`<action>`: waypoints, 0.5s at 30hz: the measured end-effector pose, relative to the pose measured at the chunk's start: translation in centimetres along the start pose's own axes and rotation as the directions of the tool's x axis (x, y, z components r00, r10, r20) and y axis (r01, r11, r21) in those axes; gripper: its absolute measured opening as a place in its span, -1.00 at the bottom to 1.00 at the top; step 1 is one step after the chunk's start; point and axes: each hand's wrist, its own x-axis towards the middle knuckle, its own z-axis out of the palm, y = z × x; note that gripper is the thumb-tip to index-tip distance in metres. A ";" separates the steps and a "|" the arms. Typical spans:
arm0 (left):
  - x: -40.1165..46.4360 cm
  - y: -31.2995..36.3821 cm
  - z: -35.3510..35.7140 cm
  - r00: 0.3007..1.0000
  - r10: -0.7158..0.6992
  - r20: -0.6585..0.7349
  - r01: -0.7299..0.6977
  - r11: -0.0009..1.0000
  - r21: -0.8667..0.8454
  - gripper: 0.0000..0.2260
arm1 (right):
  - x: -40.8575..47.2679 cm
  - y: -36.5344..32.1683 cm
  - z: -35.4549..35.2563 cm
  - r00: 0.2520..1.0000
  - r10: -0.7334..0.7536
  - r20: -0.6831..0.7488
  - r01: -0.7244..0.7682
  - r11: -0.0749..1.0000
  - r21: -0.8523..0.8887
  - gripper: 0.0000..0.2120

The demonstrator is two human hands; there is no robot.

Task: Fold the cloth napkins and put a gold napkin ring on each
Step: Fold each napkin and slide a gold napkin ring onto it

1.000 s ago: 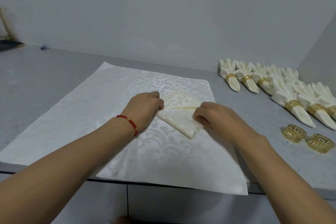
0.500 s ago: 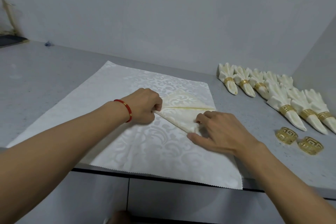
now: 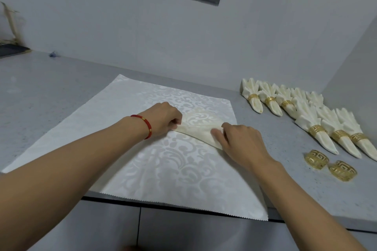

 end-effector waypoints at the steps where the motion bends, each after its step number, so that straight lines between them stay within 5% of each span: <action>1: 0.1 0.0 -0.2 1.000 -0.017 -0.001 0.017 0.999 -0.034 -0.91 | 0.4 0.2 0.2 0.999 0.042 0.001 -0.042 0.999 0.032 -0.54; 7: 0.1 0.7 -1.1 0.996 -0.082 0.026 0.084 0.994 -0.065 -0.68 | 1.8 -0.6 0.8 0.992 0.122 -0.042 -0.123 0.992 -0.036 -0.71; 10: 0.5 1.5 -1.0 0.993 -0.118 0.024 0.118 0.993 0.001 -0.71 | 2.2 -1.0 0.9 0.997 0.073 0.013 -0.071 0.989 -0.134 -0.83; 13: 0.8 2.2 -0.8 0.989 -0.136 0.048 0.129 0.984 0.125 -0.83 | 2.0 -1.5 0.9 0.996 -0.021 0.084 0.038 0.979 -0.201 -0.63; 15: 1.0 2.8 -0.6 0.986 -0.167 0.025 0.160 0.971 0.180 -0.89 | 2.3 -1.7 0.9 0.990 -0.099 0.101 0.121 0.964 -0.235 -0.67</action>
